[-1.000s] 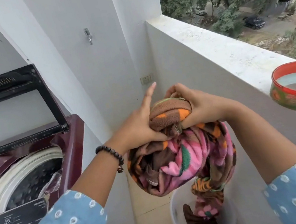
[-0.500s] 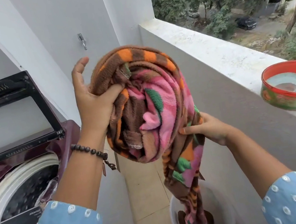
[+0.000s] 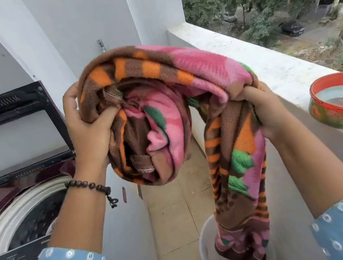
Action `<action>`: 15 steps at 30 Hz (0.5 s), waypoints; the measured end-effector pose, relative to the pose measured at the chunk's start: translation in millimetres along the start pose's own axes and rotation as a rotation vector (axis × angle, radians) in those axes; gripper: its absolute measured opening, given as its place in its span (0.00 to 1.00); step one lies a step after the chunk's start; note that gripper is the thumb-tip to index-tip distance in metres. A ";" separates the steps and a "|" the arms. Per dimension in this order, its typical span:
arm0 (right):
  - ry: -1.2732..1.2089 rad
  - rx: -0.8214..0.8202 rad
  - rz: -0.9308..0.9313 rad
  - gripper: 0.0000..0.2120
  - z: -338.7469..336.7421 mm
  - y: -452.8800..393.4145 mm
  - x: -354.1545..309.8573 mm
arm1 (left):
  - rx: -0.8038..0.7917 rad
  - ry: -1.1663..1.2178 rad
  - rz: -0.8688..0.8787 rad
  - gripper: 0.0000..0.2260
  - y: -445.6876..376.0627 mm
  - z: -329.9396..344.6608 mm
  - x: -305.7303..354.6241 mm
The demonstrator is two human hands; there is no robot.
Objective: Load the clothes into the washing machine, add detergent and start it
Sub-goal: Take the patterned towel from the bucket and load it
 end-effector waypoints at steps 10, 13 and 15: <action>0.116 -0.263 0.246 0.61 30.2 76.9 88.7 | 0.359 0.467 -0.179 0.15 16.9 5.0 -18.5; 0.138 -0.273 0.215 0.64 35.5 84.8 93.2 | 0.404 0.555 -0.223 0.14 23.0 11.1 -28.1; 0.174 -0.233 0.165 0.62 39.9 75.7 90.6 | 0.350 0.543 -0.264 0.16 34.0 24.8 -41.1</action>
Point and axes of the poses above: each hand's wrist, its own y-axis away from the middle knuckle, its own z-axis out of the palm, x = y × z, the point moved 9 cm from there along -y, towards the middle knuckle, and after that the axes turned 13 degrees about -z, right-handed, at the moved point
